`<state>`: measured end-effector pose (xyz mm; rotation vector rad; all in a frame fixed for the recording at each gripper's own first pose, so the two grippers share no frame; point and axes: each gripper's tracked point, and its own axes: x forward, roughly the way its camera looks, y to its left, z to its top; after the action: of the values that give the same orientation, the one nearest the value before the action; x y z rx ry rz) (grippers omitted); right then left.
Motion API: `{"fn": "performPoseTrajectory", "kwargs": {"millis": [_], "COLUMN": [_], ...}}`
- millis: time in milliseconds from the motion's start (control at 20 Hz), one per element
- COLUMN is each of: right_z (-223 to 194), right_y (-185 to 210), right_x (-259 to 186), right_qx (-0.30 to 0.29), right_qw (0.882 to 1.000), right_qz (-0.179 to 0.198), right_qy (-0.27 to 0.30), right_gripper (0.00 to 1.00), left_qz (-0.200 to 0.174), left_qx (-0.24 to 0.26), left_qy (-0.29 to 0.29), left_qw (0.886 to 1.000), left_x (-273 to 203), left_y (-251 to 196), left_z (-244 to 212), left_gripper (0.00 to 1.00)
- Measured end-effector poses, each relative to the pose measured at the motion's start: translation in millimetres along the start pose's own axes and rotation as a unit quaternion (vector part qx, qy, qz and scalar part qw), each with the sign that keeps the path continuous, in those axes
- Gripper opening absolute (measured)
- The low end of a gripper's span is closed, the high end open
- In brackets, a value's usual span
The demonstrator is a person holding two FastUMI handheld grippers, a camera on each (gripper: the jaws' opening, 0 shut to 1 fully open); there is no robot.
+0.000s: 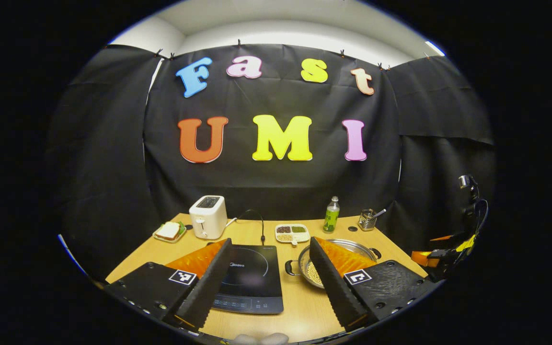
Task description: First push the handle of the pot to place it horizontally, then grasp the pot with both hands and set it on the induction cooktop.
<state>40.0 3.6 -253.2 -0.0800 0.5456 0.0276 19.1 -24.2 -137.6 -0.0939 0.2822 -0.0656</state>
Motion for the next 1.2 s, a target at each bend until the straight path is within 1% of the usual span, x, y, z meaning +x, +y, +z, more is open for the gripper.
{"fn": "performPoseTrajectory", "kwargs": {"millis": [50,200,300,400,550,750,900,1200], "right_z": [-4.8,-9.7,-5.6,-4.4,1.9,0.4,0.7,-12.2], "right_y": [1.2,5.0,7.8,11.1,17.4,16.7,13.0,24.1], "right_x": [5.1,25.8,50.1,78.6,123.9,177.6,206.2,238.7], "right_qx": [0.002,0.010,0.010,0.018,0.026,0.008,0.002,-0.008], "right_qw": [1.000,1.000,0.999,0.998,0.996,0.992,0.990,0.981], "right_qz": [0.002,0.012,0.024,0.041,0.066,0.082,0.087,0.111], "right_qy": [0.005,0.021,0.026,0.043,0.062,0.095,0.114,0.159], "right_gripper": [1.00,1.00,1.00,1.00,1.00,1.00,1.00,1.00], "left_qz": [-0.008,-0.021,-0.031,-0.031,-0.034,-0.038,-0.042,-0.031], "left_qx": [-0.006,-0.010,-0.012,-0.015,-0.019,-0.020,-0.020,-0.007], "left_qy": [0.012,0.050,0.082,0.111,0.155,0.214,0.250,0.280], "left_qw": [1.000,0.998,0.996,0.993,0.987,0.976,0.967,0.959], "left_x": [9.0,45.6,75.0,107.5,152.5,202.6,229.3,258.8], "left_y": [-3.7,-16.9,-27.0,-31.6,-44.3,-58.1,-64.6,-66.7], "left_z": [-10.7,-41.4,-68.1,-92.3,-128.4,-172.5,-197.9,-219.3], "left_gripper": [0.96,0.96,0.96,0.96,0.96,0.96,0.95,0.94]}}
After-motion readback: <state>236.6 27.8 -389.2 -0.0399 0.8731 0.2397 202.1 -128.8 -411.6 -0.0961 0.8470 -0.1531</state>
